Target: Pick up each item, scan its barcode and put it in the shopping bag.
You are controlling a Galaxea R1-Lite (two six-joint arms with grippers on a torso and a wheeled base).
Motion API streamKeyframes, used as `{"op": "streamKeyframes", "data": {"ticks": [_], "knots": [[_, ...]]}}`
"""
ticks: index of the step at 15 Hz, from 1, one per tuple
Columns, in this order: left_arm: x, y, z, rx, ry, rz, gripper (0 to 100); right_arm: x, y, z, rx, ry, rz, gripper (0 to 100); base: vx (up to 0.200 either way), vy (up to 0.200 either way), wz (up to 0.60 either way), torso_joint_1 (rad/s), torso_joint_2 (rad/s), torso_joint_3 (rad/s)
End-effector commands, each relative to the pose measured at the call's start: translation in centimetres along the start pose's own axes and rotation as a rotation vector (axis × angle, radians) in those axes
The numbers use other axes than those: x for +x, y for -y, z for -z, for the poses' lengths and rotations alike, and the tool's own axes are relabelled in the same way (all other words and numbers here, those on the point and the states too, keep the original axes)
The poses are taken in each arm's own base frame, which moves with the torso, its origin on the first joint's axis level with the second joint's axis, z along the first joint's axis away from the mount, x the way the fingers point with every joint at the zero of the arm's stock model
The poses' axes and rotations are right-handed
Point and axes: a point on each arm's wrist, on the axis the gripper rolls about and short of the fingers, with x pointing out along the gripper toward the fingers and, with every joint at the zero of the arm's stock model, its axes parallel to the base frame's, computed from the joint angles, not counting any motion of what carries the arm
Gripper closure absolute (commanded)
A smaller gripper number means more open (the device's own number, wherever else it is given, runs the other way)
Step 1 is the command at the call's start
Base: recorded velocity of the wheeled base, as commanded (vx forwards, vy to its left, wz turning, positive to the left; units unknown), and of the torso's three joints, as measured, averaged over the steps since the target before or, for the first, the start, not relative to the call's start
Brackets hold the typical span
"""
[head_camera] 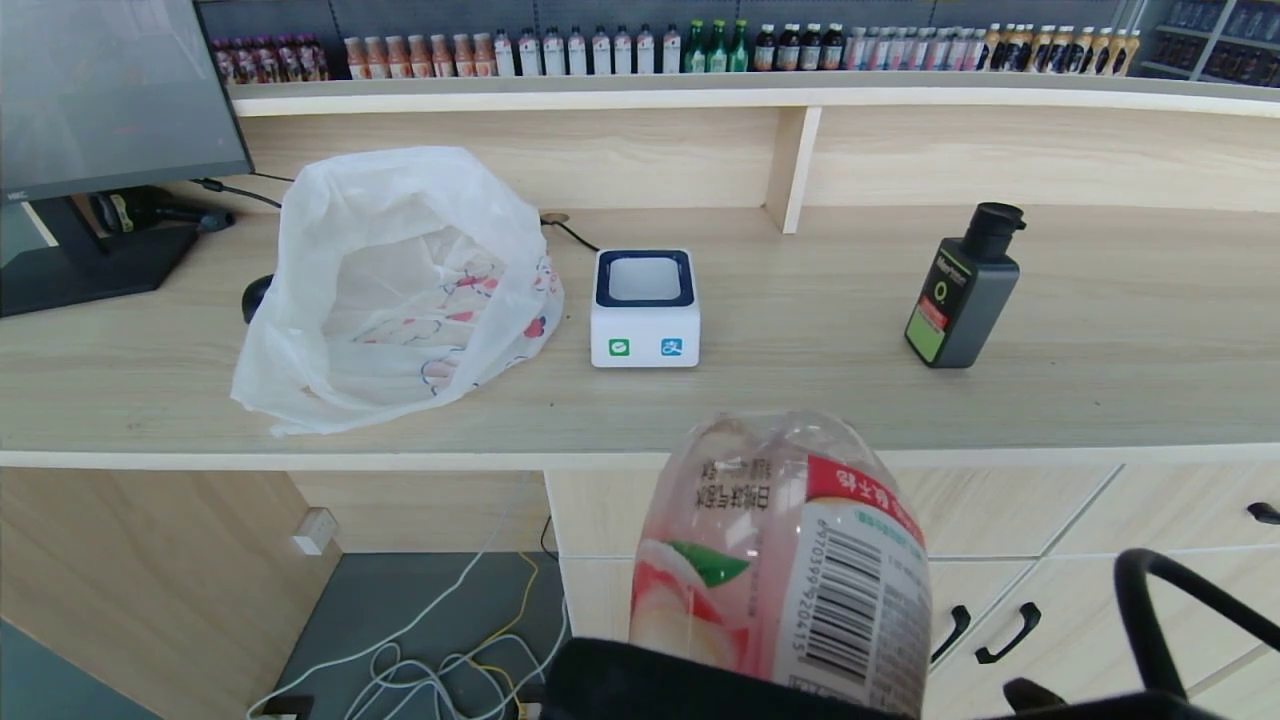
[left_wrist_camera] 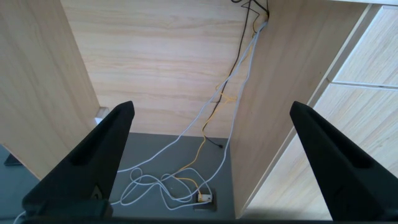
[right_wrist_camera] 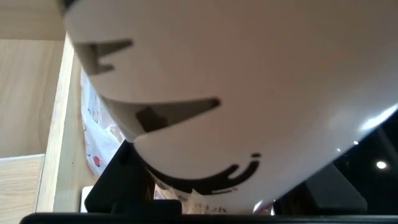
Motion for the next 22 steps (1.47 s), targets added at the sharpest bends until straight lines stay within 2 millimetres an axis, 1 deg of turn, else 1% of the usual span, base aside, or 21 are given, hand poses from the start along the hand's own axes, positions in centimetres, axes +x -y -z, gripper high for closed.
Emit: {"op": "streamKeyframes", "data": {"ticks": [1, 4, 5, 8, 11, 13, 15, 16, 18, 20, 21, 22], "knots": [[0.0, 0.0, 0.0, 0.0, 0.001, 0.0, 0, 0.0, 0.2, 0.1, 0.005, -0.008, 0.015, 100, 0.0, 0.0, 0.0, 0.0, 0.0, 0.0], [0.0, 0.0, 0.0, 0.0, 0.001, 0.0, 0, 0.3, 1.3, 0.5, 0.12, -0.048, 0.088, 100, 0.0, 0.0, 0.0, 0.0, 0.0, 0.0], [0.0, 0.0, 0.0, 0.0, 0.001, 0.0, 0, 0.3, 1.4, 0.5, 0.126, -0.049, 0.089, 100, 0.0, 0.0, 0.0, 0.0, 0.0, 0.0], [0.0, 0.0, 0.0, 0.0, 0.001, 0.0, 0, 0.2, 1.3, 1.0, 0.223, -0.074, 0.087, 100, 0.0, 0.0, 0.0, 0.0, 0.0, 0.0], [0.0, 0.0, 0.0, 0.0, 0.001, 0.0, 0, 0.9, 0.3, 1.5, 0.362, -0.106, 0.07, 100, 0.0, 0.0, 0.0, 0.0, 0.0, 0.0], [0.0, 0.0, 0.0, 0.0, 0.001, 0.0, 0, 1.4, -0.5, 1.6, 0.471, -0.161, 0.05, 100, 0.0, 0.0, 0.0, 0.0, 0.0, 0.0], [0.0, 0.0, 0.0, 0.0, 0.001, 0.0, 0, 1.3, -0.6, 1.8, 0.503, -0.206, 0.055, 100, 0.0, 0.0, 0.0, 0.0, 0.0, 0.0], [0.0, 0.0, 0.0, 0.0, 0.001, 0.0, 0, 1.2, -0.6, 2.1, 0.532, -0.246, 0.069, 100, 0.0, 0.0, 0.0, 0.0, 0.0, 0.0], [0.0, 0.0, 0.0, 0.0, 0.001, 0.0, 0, 1.2, -1.0, 2.9, 0.665, -0.339, 0.107, 100, 0.0, 0.0, 0.0, 0.0, 0.0, 0.0], [0.0, 0.0, 0.0, 0.0, 0.001, 0.0, 0, 1.4, -1.8, 3.8, 0.755, -0.388, 0.119, 100, 0.0, 0.0, 0.0, 0.0, 0.0, 0.0], [0.0, 0.0, 0.0, 0.0, 0.001, 0.0, 0, 1.7, -2.7, 4.3, 0.817, -0.413, 0.118, 100, 0.0, 0.0, 0.0, 0.0, 0.0, 0.0], [0.0, 0.0, 0.0, 0.0, 0.001, 0.0, 0, 1.8, -3.2, 4.7, 0.86, -0.428, 0.122, 100, 0.0, 0.0, 0.0, 0.0, 0.0, 0.0]]}}
